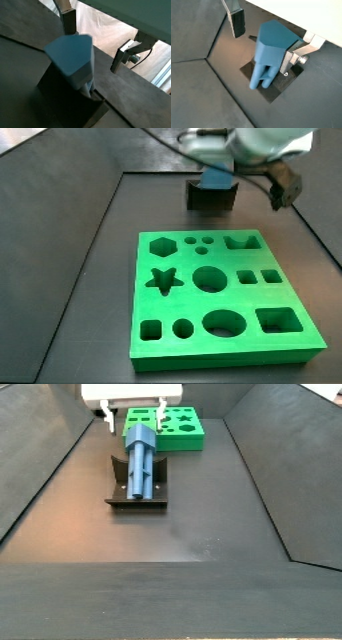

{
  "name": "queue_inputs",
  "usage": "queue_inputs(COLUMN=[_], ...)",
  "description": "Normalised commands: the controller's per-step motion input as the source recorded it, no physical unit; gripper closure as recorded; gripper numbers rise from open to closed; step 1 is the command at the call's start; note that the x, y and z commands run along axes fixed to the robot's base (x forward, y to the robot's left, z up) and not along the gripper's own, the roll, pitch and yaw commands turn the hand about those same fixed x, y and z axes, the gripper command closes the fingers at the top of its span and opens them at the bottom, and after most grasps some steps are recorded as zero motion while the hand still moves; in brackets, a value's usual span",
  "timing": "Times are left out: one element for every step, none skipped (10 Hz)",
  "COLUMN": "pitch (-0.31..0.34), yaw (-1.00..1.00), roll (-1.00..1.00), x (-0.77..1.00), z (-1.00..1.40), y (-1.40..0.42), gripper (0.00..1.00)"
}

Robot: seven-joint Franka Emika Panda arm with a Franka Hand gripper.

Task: Pick up the 3 prong object. Move up. Rotate the 3 prong object. Place the 3 prong object on the fixture. Regrasp the 3 prong object. Move to above the board. Insert the 3 prong object.
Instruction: Regrasp the 3 prong object, then move to above the board.

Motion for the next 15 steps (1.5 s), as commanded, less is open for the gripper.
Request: queue_inputs(pitch=[-0.031, -0.011, 0.011, 0.000, -0.010, -0.008, -0.003, 0.018, 0.049, 0.074, 0.092, 0.103, 0.102, 0.095, 0.078], yaw=[-0.06, -0.05, -0.04, 0.00, -0.08, -0.08, -0.07, -0.06, -0.05, -0.04, -0.03, -0.01, 0.02, 0.04, 0.06], roll=[0.06, 0.06, 0.06, 0.00, -0.02, -0.02, -0.03, -0.05, -0.06, -0.05, -0.05, -0.04, -0.04, -0.04, -0.04], x=[0.06, 0.06, 0.06, 0.00, -0.16, -0.16, -0.15, -0.15, -0.14, -0.14, -0.13, -0.12, -0.11, -0.11, -0.10], z=[-0.64, -0.47, -0.27, 0.00, 1.00, 1.00, 1.00, 1.00, 1.00, 1.00, 1.00, 1.00, 1.00, 1.00, 1.00], y=[0.01, 0.00, 0.00, 0.00, -0.26, -0.25, -0.23, -0.21, -0.19, -0.18, -0.17, -0.16, -0.14, -0.12, -0.11], gripper=[0.00, 0.00, 0.00, 1.00, 1.00, 1.00, 1.00, 1.00, 1.00, 1.00, 1.00, 1.00, 1.00, 1.00, 1.00])
